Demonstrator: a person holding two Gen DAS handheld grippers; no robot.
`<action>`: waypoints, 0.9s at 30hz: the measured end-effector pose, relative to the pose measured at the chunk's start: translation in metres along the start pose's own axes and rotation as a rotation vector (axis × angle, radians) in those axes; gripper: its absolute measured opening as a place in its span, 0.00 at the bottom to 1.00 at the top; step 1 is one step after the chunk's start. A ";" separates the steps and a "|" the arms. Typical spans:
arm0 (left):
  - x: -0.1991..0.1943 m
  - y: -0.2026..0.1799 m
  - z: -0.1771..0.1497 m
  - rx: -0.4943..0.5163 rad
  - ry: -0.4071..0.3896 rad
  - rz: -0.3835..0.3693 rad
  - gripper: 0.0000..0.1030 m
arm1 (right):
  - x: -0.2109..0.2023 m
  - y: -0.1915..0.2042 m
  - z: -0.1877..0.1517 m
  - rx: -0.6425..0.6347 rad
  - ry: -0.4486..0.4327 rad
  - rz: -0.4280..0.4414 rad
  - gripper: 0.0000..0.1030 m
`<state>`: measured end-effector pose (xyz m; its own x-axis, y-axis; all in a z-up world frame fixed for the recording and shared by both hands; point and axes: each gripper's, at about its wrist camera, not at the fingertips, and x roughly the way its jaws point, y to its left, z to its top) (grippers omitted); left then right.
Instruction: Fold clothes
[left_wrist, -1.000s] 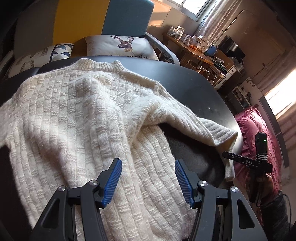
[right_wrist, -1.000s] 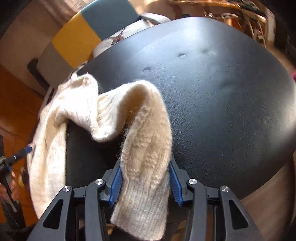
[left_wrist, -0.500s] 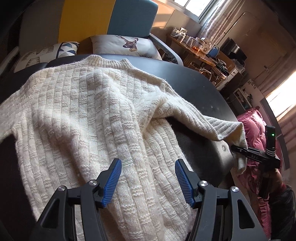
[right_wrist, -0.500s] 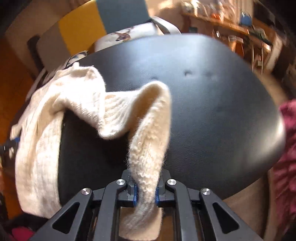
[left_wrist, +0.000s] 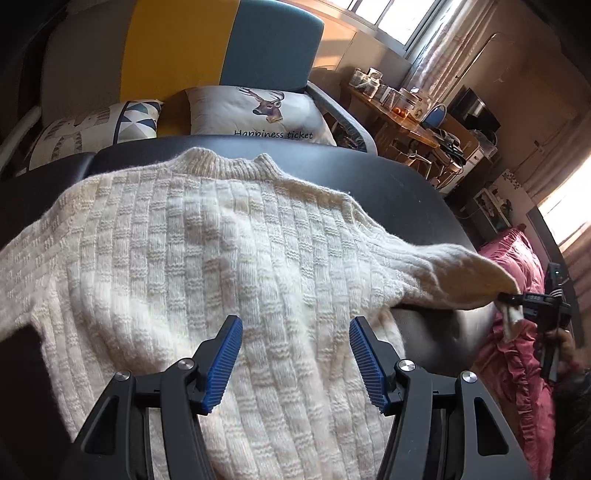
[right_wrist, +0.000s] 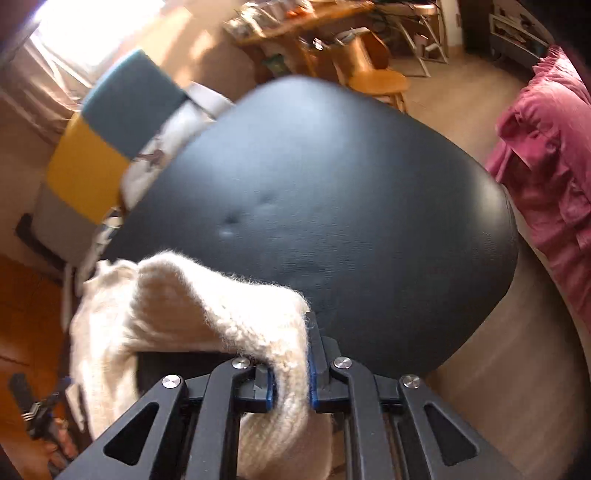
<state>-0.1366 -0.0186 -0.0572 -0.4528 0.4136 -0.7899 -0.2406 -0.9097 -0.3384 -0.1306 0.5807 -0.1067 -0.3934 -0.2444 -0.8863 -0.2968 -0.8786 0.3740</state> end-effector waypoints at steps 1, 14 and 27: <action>0.004 -0.003 0.006 0.015 -0.003 0.010 0.59 | 0.007 -0.003 0.003 0.003 0.000 -0.030 0.17; 0.050 -0.030 0.079 0.195 -0.043 0.097 0.59 | 0.042 0.110 -0.010 -0.383 -0.107 -0.247 0.27; 0.195 -0.110 0.119 0.446 0.177 -0.010 0.35 | 0.102 0.170 -0.013 -0.453 -0.024 -0.141 0.26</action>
